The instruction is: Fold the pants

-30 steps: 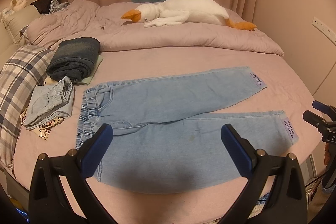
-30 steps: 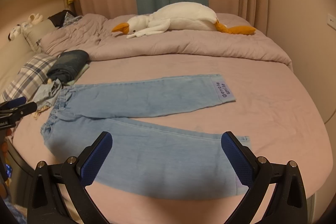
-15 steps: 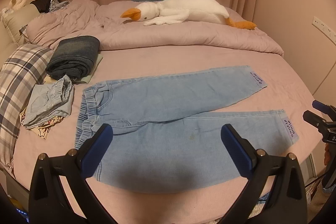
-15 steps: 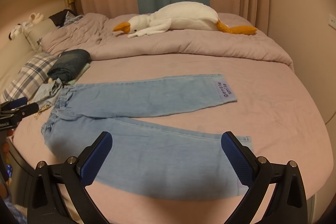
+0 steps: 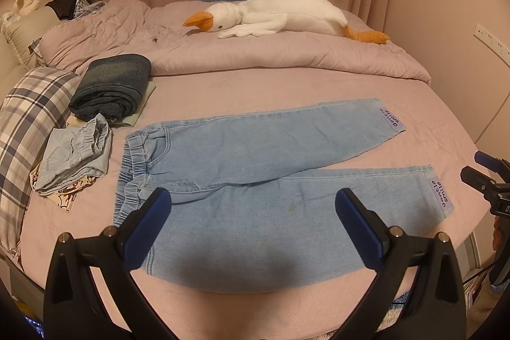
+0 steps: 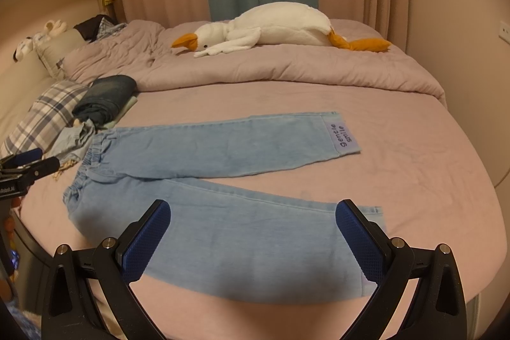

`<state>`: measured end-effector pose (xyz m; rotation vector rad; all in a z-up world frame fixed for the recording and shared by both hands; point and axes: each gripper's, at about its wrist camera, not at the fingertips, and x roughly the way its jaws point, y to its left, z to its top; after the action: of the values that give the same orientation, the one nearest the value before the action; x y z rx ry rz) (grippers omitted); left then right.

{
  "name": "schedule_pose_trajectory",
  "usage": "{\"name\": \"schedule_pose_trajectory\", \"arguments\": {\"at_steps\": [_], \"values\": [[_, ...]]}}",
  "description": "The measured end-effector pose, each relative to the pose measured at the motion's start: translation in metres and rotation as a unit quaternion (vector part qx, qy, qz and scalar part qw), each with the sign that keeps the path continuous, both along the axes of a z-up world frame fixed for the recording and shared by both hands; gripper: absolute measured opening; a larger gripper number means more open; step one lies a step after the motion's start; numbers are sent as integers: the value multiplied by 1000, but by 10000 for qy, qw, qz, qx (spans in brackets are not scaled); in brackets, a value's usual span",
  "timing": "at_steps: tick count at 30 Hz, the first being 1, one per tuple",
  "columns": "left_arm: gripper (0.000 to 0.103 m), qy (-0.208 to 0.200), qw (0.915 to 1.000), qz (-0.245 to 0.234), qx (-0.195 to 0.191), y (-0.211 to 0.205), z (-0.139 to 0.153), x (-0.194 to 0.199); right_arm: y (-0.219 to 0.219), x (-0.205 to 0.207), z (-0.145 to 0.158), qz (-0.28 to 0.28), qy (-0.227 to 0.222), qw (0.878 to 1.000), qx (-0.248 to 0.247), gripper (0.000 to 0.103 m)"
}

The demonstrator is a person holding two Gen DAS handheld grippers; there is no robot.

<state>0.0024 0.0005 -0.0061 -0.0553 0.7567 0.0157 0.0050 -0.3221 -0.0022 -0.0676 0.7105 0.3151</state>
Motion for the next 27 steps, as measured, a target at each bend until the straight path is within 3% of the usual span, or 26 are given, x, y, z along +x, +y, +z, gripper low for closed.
{"name": "schedule_pose_trajectory", "arguments": {"at_steps": [19,23,27], "values": [[103,-98,10000,-18,-7,0,-1,-1,0,0,0,9,8,10000,31,103],[103,-308,9995,-26,-9,0,-1,-2,6,-2,-5,9,11,10000,-16,103],[103,-325,9992,8,-238,5,-3,0,7,-2,-6,3,22,10000,-21,103]]}}
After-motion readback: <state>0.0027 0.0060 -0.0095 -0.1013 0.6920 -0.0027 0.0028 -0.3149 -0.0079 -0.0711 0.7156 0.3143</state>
